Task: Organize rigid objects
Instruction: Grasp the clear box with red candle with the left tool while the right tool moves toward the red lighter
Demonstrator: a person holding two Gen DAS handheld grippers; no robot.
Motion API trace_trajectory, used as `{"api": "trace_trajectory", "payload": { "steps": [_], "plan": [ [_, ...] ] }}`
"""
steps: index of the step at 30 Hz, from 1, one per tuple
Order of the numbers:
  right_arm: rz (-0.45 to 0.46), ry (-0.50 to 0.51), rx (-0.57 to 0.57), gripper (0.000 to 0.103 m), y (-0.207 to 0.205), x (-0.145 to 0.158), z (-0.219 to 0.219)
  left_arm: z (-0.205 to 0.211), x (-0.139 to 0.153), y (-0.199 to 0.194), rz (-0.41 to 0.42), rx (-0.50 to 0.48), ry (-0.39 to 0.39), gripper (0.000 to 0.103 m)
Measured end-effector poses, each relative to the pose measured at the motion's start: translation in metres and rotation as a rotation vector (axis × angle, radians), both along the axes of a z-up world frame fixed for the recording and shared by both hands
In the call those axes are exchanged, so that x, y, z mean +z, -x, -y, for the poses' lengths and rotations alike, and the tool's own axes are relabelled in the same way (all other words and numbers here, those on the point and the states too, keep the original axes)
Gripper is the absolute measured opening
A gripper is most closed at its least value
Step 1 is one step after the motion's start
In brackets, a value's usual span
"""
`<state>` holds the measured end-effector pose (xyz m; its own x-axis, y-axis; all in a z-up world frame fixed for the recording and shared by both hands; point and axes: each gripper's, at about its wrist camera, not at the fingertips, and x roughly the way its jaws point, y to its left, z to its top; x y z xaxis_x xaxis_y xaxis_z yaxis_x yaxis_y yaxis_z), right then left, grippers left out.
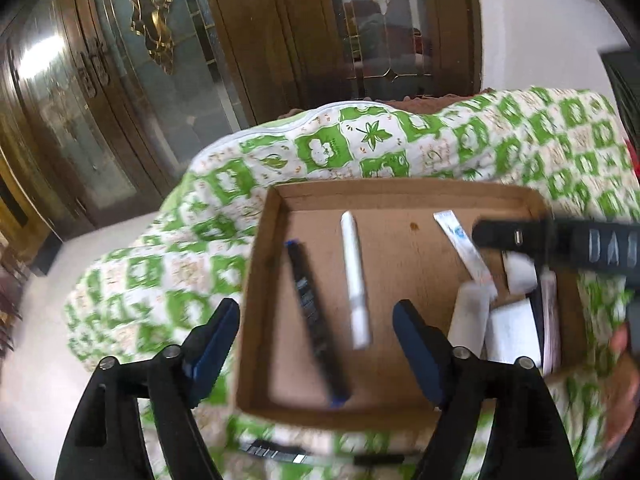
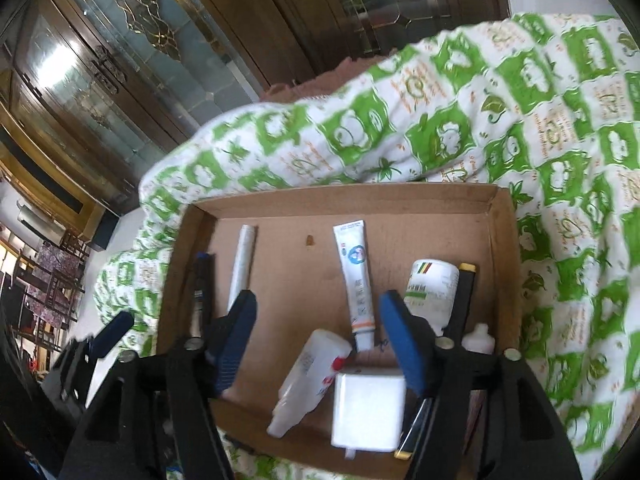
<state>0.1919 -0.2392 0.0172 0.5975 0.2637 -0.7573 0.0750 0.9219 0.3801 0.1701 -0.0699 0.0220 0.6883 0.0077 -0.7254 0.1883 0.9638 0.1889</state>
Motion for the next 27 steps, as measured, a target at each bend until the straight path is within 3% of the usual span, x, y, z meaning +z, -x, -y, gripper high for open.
{"api": "trace_trajectory", "payload": {
  "steps": [4, 17, 22, 25, 27],
  "plan": [
    [0.007, -0.019, 0.000, 0.086, 0.019, 0.008, -0.005, -0.012, 0.007, 0.035, 0.022, -0.012, -0.050, 0.086],
    [-0.020, -0.021, 0.036, 0.097, 0.086, 0.012, -0.022, -0.074, 0.021, 0.112, 0.042, 0.069, 0.048, 0.090],
    [-0.055, -0.019, 0.075, 0.097, 0.102, 0.000, -0.031, -0.110, 0.007, 0.129, 0.007, 0.115, 0.204, 0.093],
    [-0.092, -0.048, 0.080, 0.097, 0.105, -0.009, -0.031, -0.130, -0.009, 0.130, -0.080, 0.150, 0.342, 0.093],
    [-0.113, -0.065, 0.081, 0.097, 0.104, -0.013, -0.031, -0.135, -0.011, 0.131, -0.100, 0.165, 0.389, 0.093]
  ]
}}
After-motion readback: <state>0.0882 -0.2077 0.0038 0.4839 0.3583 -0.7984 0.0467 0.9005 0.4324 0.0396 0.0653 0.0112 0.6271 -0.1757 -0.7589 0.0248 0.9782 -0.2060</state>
